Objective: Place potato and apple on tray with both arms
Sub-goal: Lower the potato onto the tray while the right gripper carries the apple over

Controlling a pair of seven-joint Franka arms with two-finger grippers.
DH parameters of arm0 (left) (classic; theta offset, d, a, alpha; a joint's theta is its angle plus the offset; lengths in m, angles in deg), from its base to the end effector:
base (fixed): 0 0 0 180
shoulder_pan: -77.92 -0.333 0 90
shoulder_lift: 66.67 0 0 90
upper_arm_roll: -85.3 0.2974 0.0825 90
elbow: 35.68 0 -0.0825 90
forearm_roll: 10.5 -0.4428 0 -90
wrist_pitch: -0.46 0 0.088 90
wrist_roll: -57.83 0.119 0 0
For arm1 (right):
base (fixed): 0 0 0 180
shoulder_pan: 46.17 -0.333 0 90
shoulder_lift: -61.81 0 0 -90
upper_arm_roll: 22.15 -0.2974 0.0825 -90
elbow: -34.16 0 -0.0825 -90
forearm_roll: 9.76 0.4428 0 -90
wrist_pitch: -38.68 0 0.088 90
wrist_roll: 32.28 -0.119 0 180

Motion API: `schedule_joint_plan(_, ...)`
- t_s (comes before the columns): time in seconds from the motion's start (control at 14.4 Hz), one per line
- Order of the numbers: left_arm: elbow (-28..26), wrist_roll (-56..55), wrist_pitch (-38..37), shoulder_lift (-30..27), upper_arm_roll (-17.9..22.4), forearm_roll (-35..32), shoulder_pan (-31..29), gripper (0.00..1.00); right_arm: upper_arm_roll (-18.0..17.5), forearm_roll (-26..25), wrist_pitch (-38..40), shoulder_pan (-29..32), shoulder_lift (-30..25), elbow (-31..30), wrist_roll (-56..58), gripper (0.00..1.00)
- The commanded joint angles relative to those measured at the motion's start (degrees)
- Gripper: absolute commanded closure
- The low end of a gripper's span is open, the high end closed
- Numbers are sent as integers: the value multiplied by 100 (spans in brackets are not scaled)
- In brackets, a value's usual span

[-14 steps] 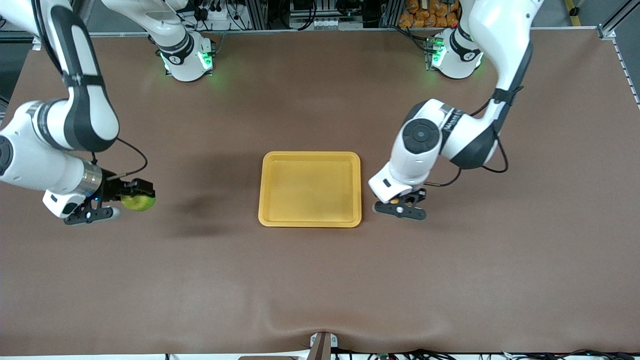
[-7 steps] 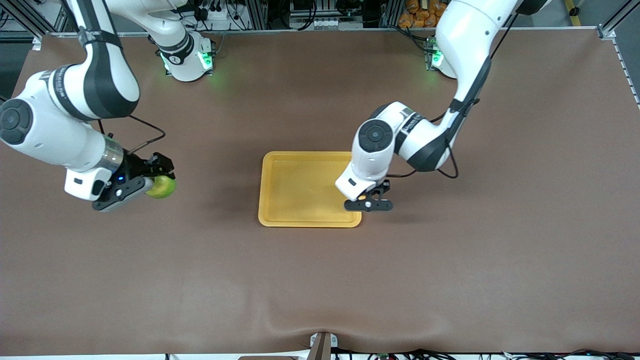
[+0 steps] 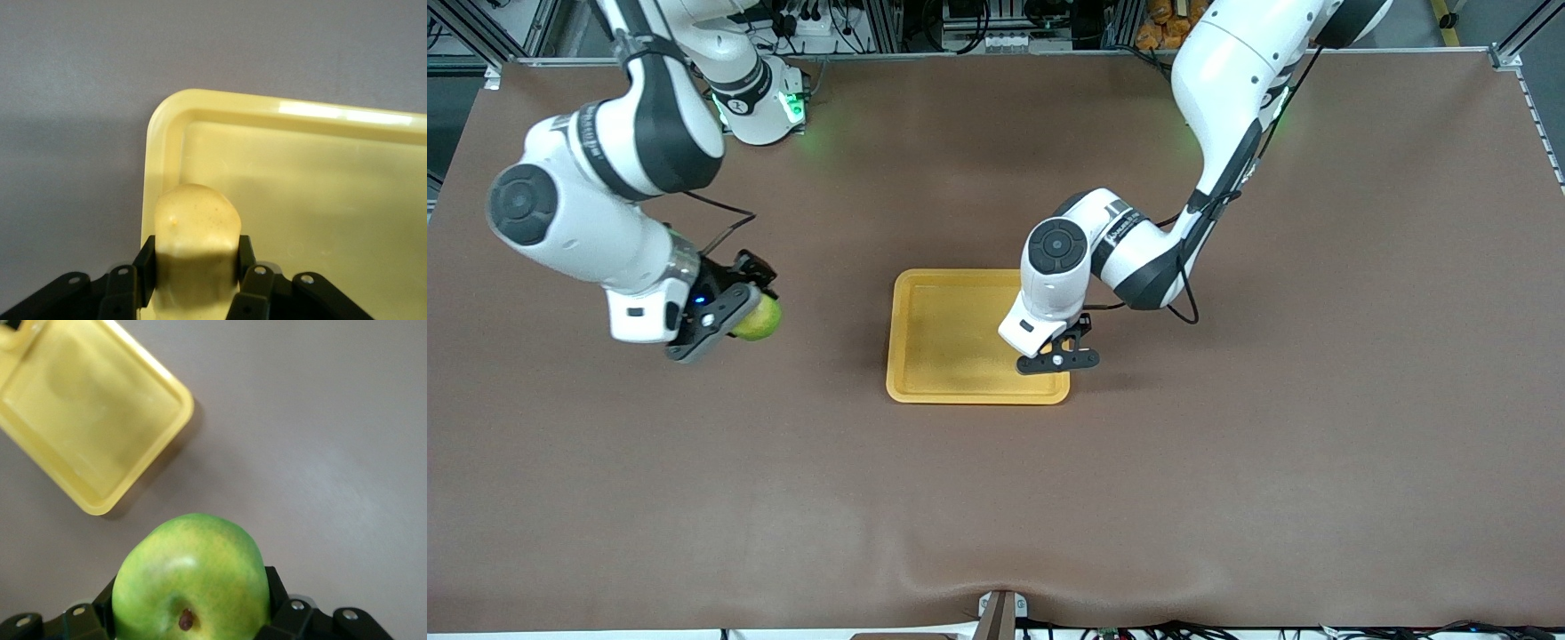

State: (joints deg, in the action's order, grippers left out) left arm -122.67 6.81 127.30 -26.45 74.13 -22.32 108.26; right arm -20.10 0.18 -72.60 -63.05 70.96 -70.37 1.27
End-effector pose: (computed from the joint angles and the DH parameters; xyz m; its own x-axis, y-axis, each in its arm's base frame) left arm 0.5754 -0.4760 0.1929 0.9955 0.0879 0.0367 0.0886 -0.9959 -0.0192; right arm 0.6255 0.1803 0.3897 0.7139 0.6988 0.0456 0.6963 -0.7013 -0.1527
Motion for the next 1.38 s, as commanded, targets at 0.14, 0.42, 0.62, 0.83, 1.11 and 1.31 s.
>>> schedule_joint_plan(0.14, 199, 31, -37, 249, 28, 57, 78, 100, 50, 8, 98, -492, 43, 178, 397, 100)
schedule_joint_plan(0.42, 191, 31, 69, 329, 28, 31, 105, 100, 58, 8, 107, -790, 96, 169, 495, 100)
schedule_joint_plan(0.62, 191, 40, 165, 408, 37, 14, 148, 100, 58, 17, 37, -984, 228, 187, 933, 100)
schedule_joint_plan(0.83, 191, 40, 201, 461, 37, 14, 131, 79, 58, 17, -50, -1089, 491, 414, 1618, 100)
schedule_joint_plan(1.11, 191, 40, 201, 505, 45, 5, 105, 51, 58, 8, -472, -1186, 729, 415, 2533, 100)
schedule_joint_plan(1.31, 199, 109, 201, 444, 72, -13, 122, 0, 58, -18, -709, -1379, 852, 406, 2798, 100)
